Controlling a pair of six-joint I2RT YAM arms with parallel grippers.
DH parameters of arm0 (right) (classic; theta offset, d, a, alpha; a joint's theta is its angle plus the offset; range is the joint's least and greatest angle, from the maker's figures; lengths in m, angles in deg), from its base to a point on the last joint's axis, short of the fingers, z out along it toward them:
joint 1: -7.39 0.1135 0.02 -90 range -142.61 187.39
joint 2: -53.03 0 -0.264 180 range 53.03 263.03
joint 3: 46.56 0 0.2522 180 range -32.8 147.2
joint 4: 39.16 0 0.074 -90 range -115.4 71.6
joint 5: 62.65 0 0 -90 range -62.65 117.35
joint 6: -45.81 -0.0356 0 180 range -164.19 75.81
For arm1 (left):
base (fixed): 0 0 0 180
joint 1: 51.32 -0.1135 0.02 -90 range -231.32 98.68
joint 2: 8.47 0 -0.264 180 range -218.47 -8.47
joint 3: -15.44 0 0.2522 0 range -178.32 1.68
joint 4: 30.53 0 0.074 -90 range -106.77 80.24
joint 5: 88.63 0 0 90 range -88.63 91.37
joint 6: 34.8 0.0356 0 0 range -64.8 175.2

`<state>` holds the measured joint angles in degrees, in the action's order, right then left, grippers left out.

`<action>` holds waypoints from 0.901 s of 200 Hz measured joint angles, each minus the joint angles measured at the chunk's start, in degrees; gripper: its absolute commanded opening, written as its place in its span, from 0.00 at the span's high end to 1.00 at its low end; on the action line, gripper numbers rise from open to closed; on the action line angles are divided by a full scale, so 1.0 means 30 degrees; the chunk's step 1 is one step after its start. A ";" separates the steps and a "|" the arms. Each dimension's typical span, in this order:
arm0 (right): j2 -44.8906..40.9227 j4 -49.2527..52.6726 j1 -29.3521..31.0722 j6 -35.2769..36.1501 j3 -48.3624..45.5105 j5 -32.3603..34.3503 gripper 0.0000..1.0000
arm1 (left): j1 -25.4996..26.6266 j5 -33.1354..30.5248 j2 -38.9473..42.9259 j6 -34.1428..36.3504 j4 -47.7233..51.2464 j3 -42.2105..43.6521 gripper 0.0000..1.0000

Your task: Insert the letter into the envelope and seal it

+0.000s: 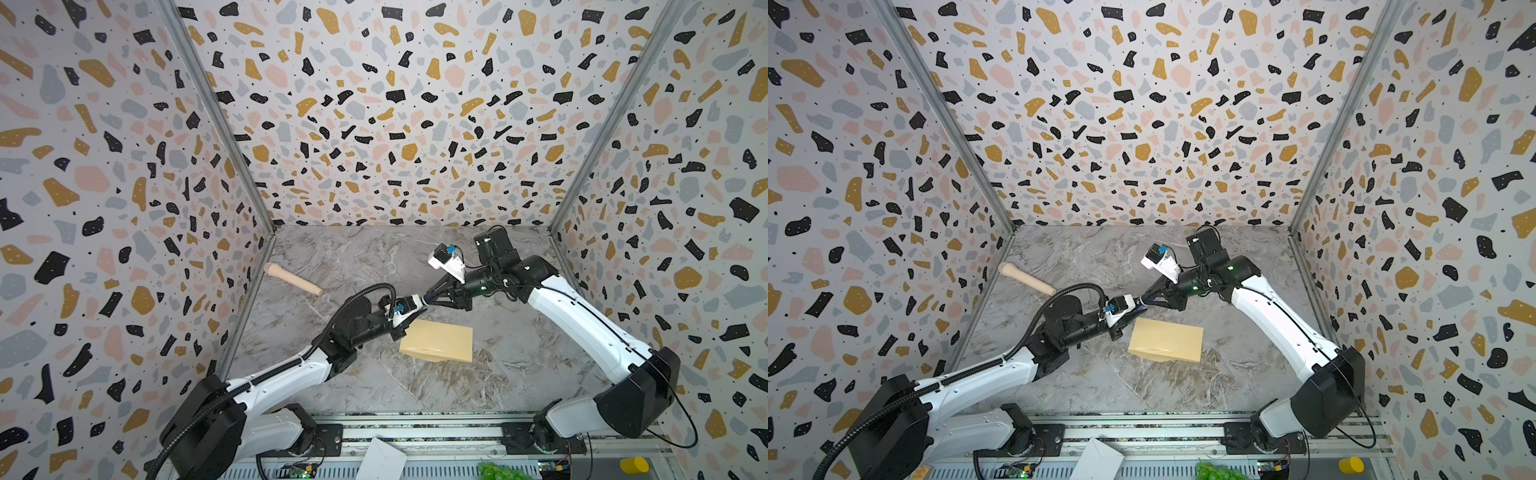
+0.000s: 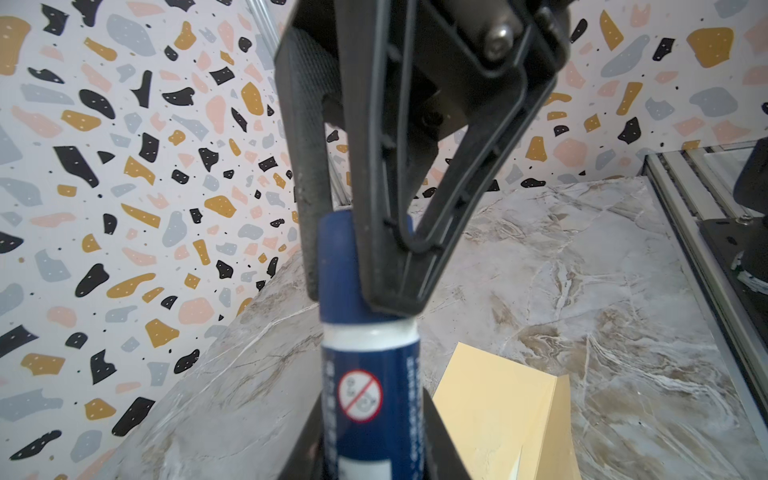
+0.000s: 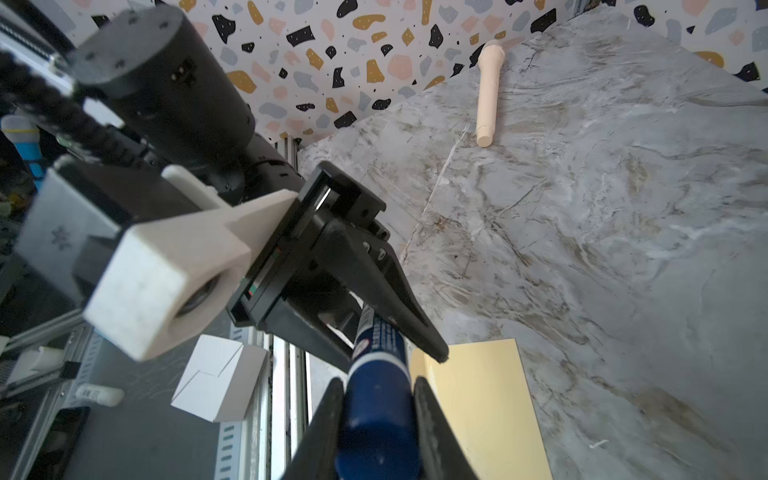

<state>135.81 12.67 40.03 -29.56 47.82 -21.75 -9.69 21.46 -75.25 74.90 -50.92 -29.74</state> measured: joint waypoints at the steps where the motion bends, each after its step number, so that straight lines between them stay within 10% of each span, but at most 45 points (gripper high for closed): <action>1: 0.0007 -0.0044 0.0000 -0.0197 0.0000 0.0022 0.94 | 0.0007 -0.0051 0.0022 -0.0022 -0.0029 0.0029 1.00; 115: -0.1020 -0.6018 0.0794 -1.4120 -0.2681 0.2346 0.99 | 0.2688 -0.9041 0.1399 0.1042 -0.1654 0.1530 1.00; 146: -0.1304 -0.6666 0.0721 -1.3631 -0.3206 0.1887 1.00 | 0.2244 -0.7322 0.1399 0.1093 -0.1712 0.1566 1.00; 180: -0.1311 -0.4765 0.0474 -0.7664 -0.2579 0.0641 1.00 | 0.0364 -0.2076 0.1005 0.0561 -0.1574 0.1122 1.00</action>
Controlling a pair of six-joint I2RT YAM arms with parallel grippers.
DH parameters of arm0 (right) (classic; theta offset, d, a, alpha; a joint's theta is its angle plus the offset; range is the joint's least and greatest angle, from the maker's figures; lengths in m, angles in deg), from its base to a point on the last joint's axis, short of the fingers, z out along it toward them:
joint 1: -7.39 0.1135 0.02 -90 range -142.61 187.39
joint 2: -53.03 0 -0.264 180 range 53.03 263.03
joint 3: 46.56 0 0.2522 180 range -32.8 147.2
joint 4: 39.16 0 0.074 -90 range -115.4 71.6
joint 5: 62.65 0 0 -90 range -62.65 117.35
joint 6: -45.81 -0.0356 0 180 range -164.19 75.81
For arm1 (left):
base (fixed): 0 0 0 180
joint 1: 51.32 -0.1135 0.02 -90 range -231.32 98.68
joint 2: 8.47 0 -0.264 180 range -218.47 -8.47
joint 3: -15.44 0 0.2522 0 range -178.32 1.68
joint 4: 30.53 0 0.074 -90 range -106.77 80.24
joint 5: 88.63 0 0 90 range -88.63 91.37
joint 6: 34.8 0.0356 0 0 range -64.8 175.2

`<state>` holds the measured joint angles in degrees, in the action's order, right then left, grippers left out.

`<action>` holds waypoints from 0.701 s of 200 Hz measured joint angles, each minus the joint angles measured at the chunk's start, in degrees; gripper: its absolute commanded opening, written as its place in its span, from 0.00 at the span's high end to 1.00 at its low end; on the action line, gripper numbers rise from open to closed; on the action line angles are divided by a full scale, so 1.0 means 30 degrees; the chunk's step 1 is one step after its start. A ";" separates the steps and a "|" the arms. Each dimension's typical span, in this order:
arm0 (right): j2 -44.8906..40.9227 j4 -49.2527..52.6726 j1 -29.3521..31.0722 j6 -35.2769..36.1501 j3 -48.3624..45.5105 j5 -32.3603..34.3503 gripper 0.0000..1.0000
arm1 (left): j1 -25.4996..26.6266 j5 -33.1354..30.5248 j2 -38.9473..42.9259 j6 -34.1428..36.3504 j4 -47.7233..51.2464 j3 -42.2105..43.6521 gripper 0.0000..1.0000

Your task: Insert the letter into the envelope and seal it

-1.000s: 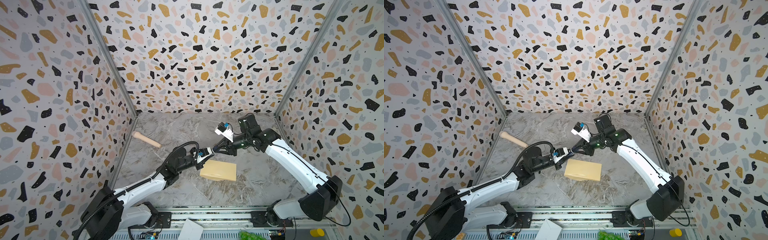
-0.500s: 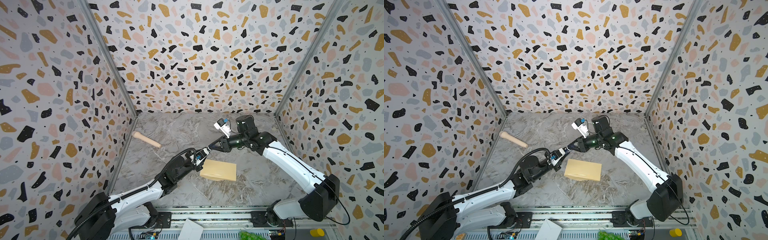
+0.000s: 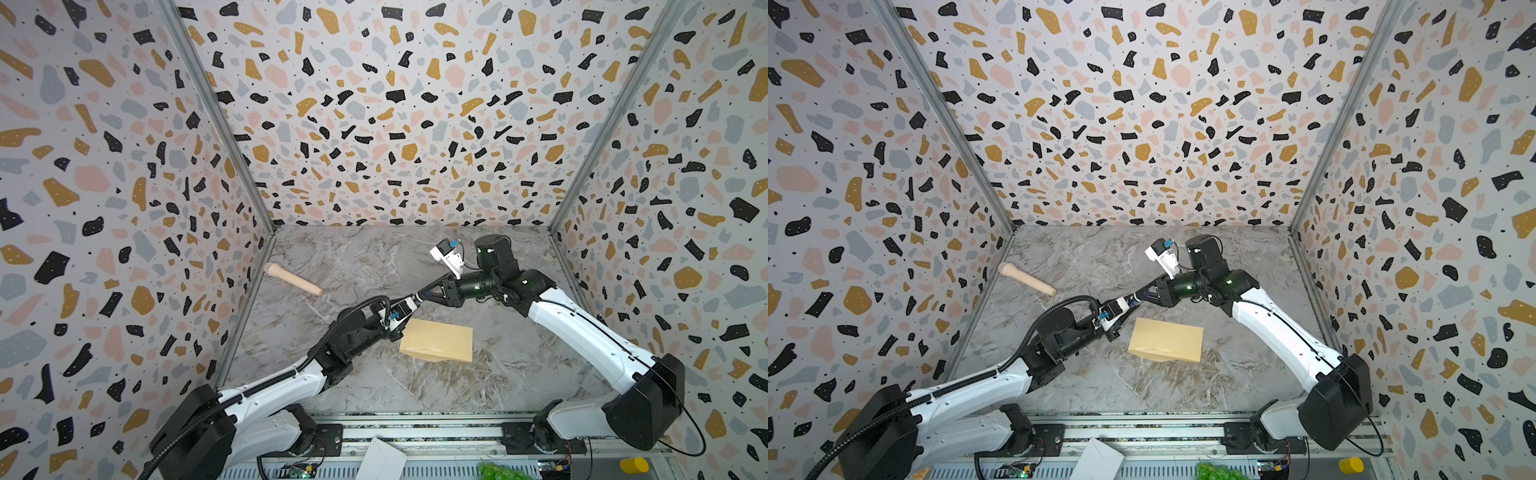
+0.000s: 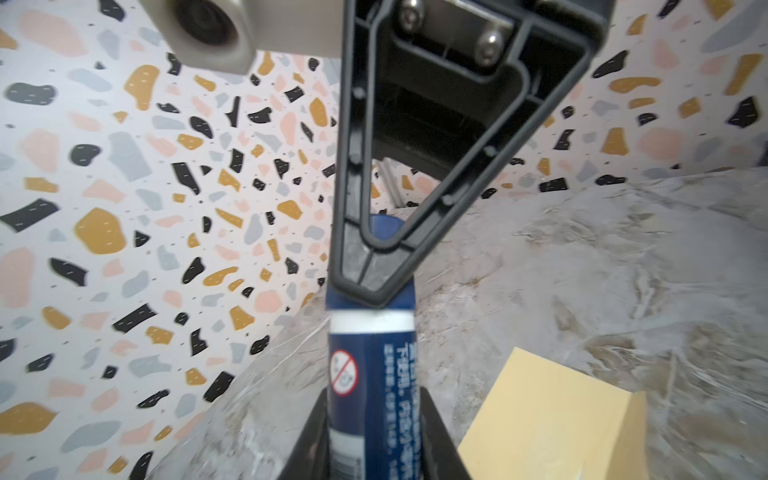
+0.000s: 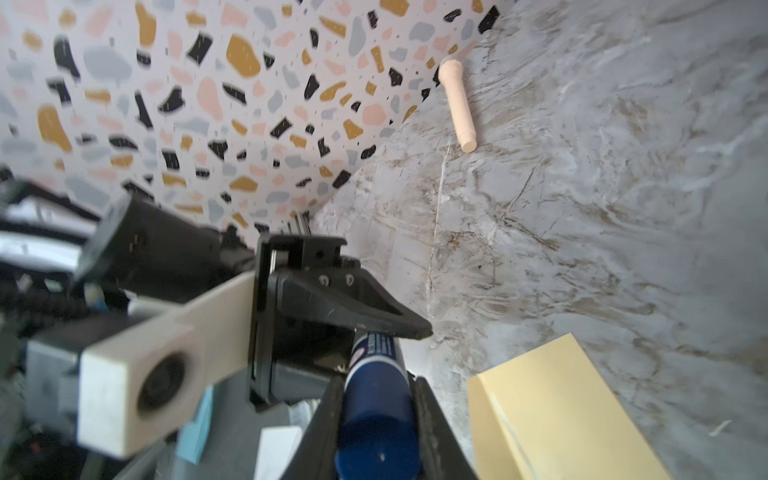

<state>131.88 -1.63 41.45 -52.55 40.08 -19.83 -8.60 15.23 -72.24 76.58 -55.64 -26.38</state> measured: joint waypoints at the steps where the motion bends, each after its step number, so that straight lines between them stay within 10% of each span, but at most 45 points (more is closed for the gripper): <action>1: -0.0015 0.0095 -0.0007 0.0306 0.0036 -0.0044 1.00 | -0.0044 0.0204 -0.0022 0.0007 0.0022 -0.0022 1.00; 42: -0.0998 0.2856 -0.0015 0.8947 0.0255 -0.0699 0.98 | -0.0656 0.4481 -0.0364 -0.0270 0.0488 -0.0546 1.00; 67: -0.1931 0.2761 0.0095 1.0928 -0.0080 -0.0692 0.62 | -0.0685 0.5464 -0.0379 -0.0568 0.0029 -0.0678 1.00; 95: -0.2856 0.1107 0.0321 0.9668 -0.0597 -0.0743 0.15 | -0.0685 0.4991 -0.0466 -0.1078 0.0102 -0.0670 1.00; 140: -0.4036 -0.0597 0.0474 0.2914 -0.0729 0.2805 0.14 | -0.0685 0.2885 -0.0444 -0.1282 0.0153 -0.0663 1.00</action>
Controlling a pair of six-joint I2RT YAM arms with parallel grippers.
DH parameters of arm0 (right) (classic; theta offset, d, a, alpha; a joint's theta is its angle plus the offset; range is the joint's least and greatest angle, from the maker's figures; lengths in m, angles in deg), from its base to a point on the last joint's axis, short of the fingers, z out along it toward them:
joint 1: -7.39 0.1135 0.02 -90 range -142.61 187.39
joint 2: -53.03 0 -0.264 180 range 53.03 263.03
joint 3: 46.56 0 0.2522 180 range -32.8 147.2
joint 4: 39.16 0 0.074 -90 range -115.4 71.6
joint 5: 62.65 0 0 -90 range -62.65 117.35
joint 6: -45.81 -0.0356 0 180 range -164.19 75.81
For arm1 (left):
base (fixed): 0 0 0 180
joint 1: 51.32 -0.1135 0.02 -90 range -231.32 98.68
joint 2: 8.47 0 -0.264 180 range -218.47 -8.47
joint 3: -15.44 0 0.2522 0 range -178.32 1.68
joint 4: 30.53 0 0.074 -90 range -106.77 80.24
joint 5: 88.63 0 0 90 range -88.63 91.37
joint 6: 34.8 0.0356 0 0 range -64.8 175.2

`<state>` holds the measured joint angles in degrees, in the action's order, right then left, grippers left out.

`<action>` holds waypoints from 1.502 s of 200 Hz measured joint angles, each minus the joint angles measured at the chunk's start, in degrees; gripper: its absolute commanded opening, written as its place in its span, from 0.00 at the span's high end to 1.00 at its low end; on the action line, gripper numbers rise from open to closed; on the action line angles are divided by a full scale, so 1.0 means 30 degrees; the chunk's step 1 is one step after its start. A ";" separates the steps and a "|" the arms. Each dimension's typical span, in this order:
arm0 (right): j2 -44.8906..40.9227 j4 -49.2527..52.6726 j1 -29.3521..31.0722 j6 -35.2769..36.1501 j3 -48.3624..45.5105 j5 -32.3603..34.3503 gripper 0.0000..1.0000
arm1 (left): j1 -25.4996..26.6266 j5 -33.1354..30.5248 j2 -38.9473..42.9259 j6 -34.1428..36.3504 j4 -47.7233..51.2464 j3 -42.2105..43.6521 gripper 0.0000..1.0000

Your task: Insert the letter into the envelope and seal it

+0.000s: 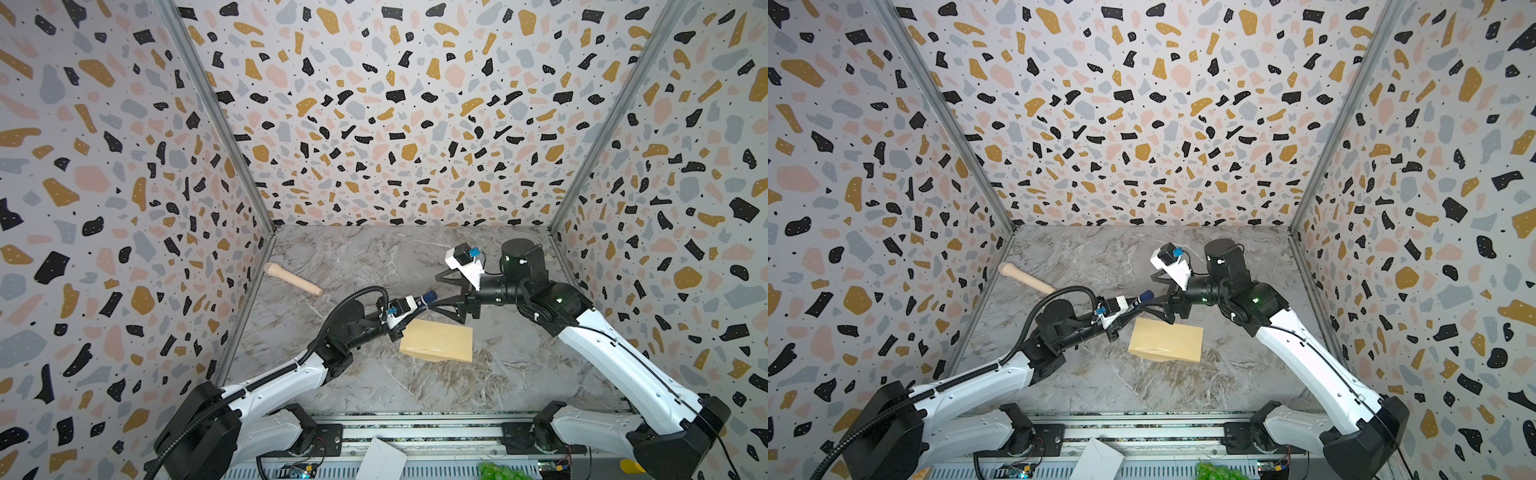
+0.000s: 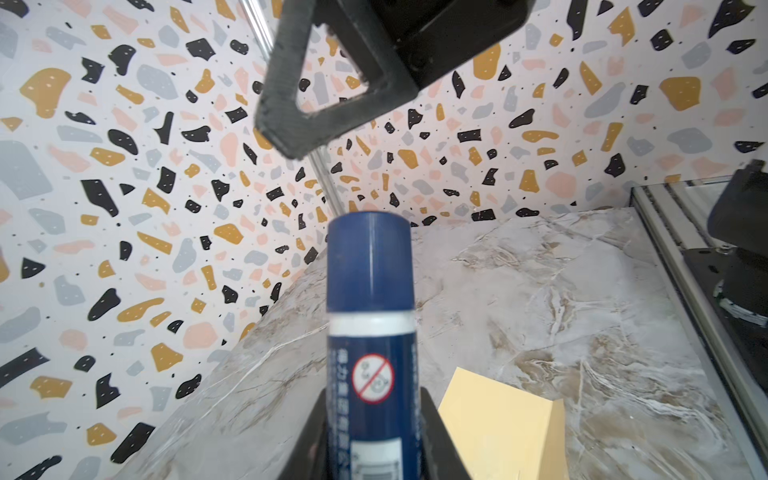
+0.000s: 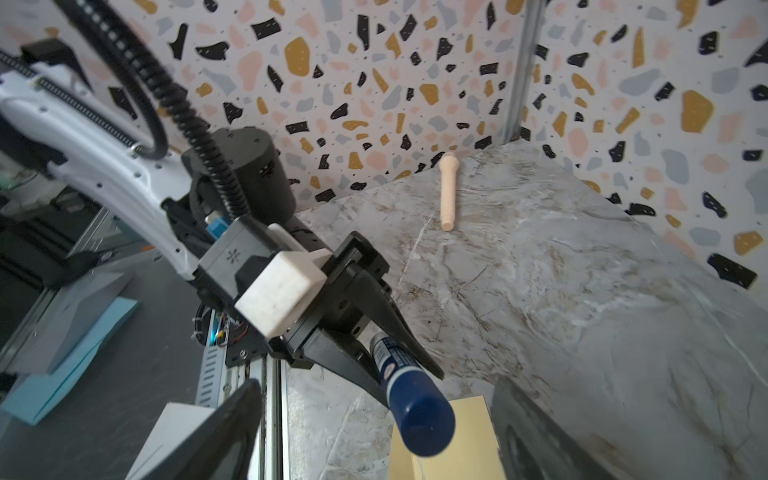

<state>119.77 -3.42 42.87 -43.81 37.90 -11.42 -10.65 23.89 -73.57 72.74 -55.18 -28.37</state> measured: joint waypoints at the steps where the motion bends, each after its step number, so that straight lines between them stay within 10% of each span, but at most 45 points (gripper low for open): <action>1: -0.0015 0.0000 0.0000 -0.0233 0.0000 0.0131 0.14 | 0.0000 -0.0022 0.0000 0.0000 0.0000 0.0000 1.00; 92: 0.1698 -0.0364 0.0532 -0.8582 -0.0940 0.2572 0.33 | 0.0000 -0.0984 0.0124 -0.0109 0.0036 0.0000 1.00; 181: 0.2514 -0.1464 0.0838 -0.9428 -0.0882 0.1792 1.00 | -0.0015 -0.1253 0.0044 -0.0095 0.0794 0.0000 1.00; 199: 0.2514 -0.1479 0.0838 -0.9129 -0.0882 0.1639 1.00 | -0.0015 -0.1260 0.0044 -0.0182 0.0787 0.0000 0.57; 230: 0.2535 -0.1355 0.0838 -0.8131 -0.0882 0.1654 1.00 | -0.0007 -0.1377 0.0044 -0.1129 0.0648 0.0000 0.33; 266: 0.2659 -0.1107 0.0845 -0.7424 -0.0889 0.1654 1.00 | 0.0000 -0.1603 0.0044 -0.2222 0.0233 -0.0058 0.40; 300: 0.2718 -0.1064 0.0954 -0.7184 -0.0911 0.1676 1.00 | 0.0000 -0.1137 -0.0328 -0.2922 0.0204 -0.0663 0.68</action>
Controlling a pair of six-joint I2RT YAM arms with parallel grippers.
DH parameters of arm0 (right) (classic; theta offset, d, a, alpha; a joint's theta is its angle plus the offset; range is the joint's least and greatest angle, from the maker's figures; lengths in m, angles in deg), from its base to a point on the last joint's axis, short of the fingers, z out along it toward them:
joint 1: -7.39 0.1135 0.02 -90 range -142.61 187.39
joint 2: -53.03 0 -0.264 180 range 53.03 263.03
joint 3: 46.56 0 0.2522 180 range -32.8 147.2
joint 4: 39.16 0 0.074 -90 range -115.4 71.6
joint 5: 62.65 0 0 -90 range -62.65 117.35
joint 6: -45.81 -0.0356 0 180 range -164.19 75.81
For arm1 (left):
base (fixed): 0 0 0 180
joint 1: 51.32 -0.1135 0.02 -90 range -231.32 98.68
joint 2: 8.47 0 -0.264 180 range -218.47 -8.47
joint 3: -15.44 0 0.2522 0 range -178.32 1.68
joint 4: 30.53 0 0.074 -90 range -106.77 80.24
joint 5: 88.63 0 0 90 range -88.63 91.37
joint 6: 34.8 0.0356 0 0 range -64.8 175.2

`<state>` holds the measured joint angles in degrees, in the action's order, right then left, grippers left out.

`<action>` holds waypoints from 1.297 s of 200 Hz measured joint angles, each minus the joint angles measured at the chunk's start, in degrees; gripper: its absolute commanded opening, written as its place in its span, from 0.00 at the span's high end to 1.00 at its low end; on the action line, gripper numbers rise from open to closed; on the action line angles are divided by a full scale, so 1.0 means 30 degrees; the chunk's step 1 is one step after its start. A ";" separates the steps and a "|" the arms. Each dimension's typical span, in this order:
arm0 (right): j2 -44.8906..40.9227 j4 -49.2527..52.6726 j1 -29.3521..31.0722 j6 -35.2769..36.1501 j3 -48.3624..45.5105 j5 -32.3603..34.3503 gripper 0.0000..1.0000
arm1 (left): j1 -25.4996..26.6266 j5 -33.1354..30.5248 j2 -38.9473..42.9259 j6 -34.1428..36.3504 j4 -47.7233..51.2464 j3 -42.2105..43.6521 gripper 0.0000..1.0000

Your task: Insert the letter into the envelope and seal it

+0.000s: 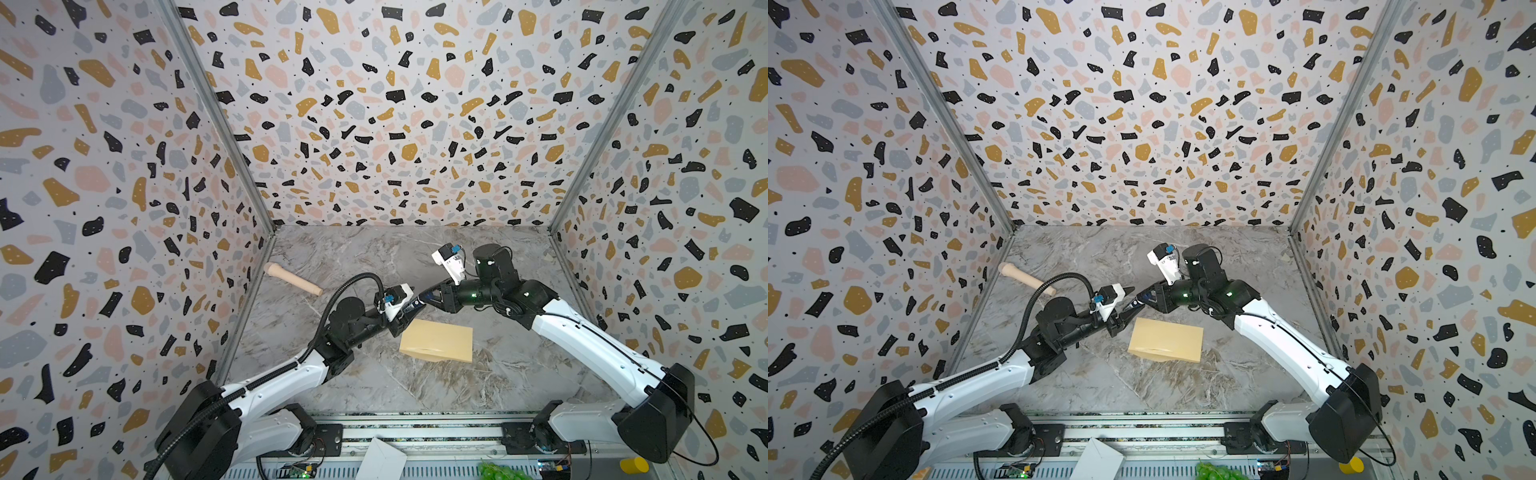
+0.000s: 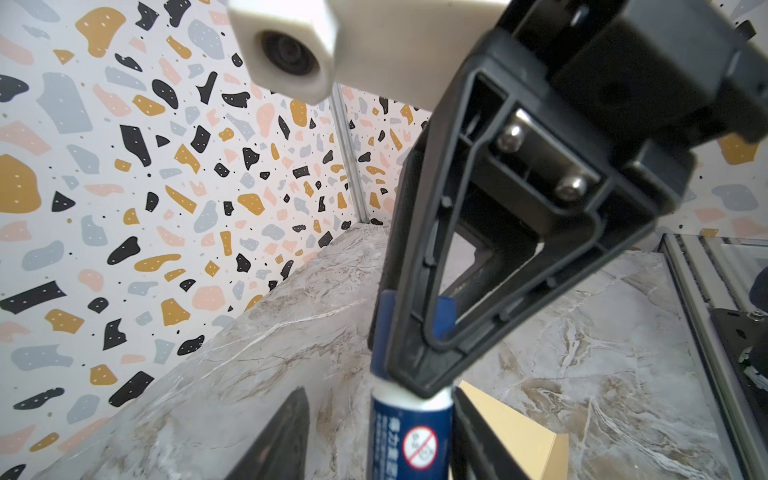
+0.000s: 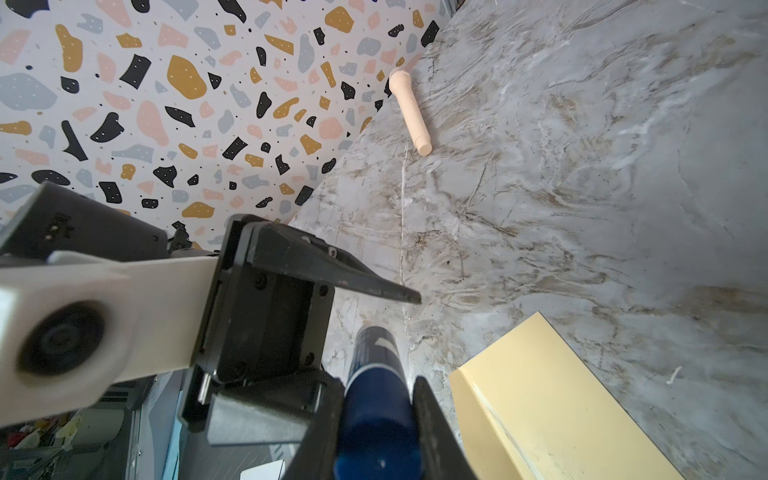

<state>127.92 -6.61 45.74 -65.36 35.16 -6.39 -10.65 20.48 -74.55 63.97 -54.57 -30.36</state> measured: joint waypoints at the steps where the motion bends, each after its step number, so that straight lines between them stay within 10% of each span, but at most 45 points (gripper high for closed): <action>1: 0.0000 -0.0029 0.0000 0.0007 0.0000 0.0015 1.00 | 0.0000 0.0029 -0.0022 0.0015 0.0015 -0.0022 0.69; 38: 0.0000 0.0066 -0.0007 0.0102 -0.0044 0.0255 1.00 | 0.0058 0.1056 -0.0576 0.0306 0.0940 -0.0714 1.00; 259: 0.0015 0.2958 -0.2441 0.2892 0.1188 -0.2339 1.00 | 0.0925 0.0036 -0.1596 0.3213 0.1333 -0.2025 1.00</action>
<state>127.96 2.26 38.41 -56.68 38.73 -13.41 -7.88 20.59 -79.34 73.61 -50.57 -36.43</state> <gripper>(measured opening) 0.252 0.234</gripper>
